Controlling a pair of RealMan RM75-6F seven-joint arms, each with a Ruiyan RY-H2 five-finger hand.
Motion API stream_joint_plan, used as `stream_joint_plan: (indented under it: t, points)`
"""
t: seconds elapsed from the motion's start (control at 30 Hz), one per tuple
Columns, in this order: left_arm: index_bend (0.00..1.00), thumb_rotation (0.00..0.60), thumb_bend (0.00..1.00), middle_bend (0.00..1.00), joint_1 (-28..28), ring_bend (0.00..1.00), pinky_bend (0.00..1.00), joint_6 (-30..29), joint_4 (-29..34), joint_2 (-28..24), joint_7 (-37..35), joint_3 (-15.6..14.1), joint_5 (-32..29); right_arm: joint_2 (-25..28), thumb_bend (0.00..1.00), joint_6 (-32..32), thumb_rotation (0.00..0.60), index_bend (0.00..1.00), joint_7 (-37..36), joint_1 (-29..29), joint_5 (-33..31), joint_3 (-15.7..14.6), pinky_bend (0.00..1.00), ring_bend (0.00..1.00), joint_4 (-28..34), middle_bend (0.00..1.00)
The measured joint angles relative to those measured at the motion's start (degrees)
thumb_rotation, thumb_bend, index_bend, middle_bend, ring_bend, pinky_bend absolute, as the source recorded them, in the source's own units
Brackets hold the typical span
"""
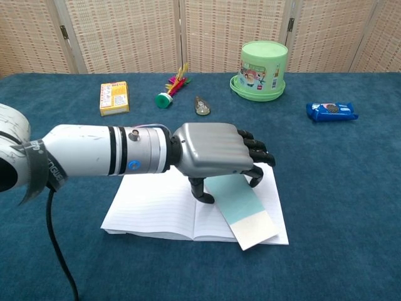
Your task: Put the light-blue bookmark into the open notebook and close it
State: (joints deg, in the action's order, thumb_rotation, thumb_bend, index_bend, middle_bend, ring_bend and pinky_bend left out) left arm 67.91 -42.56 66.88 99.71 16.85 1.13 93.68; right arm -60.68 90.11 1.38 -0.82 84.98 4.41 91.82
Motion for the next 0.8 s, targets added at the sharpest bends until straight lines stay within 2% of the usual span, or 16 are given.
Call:
stream_joint_plan:
  t: [0.2, 0.27, 0.57, 0.8]
  points:
    - [0.15, 0.600, 0.27, 0.09, -1.2, 0.06, 0.15, -1.4, 0.3, -1.7, -0.4, 0.1, -0.6, -0.1, 0.21, 0.2, 0.600, 0.00, 0.1, -0.1, 0.2, 0.0, 0.06, 0.02, 0.2, 0.10]
    - [0.13, 0.600, 0.27, 0.08, -1.5, 0.05, 0.15, -1.5, 0.7, -2.3, 0.2, 0.1, -1.0, -0.1, 0.21, 0.4, 0.600, 0.00, 0.1, -0.1, 0.4, 0.0, 0.06, 0.02, 0.2, 0.10]
    - [0.13, 0.600, 0.27, 0.05, -5.5, 0.04, 0.15, -3.6, 6.3, -6.4, 3.1, 1.3, -5.7, 0.5, 0.22, 0.6, 0.600, 0.00, 0.4, 0.0, 1.9, -0.4, 0.06, 0.02, 0.7, 0.10]
    - [0.13, 0.600, 0.27, 0.05, -12.5, 0.04, 0.15, -8.7, 15.9, -13.1, 4.9, 3.2, -15.4, 1.3, 0.24, 0.0, 0.600, 0.00, 0.8, 1.0, 5.4, -1.3, 0.06, 0.02, 1.3, 0.11]
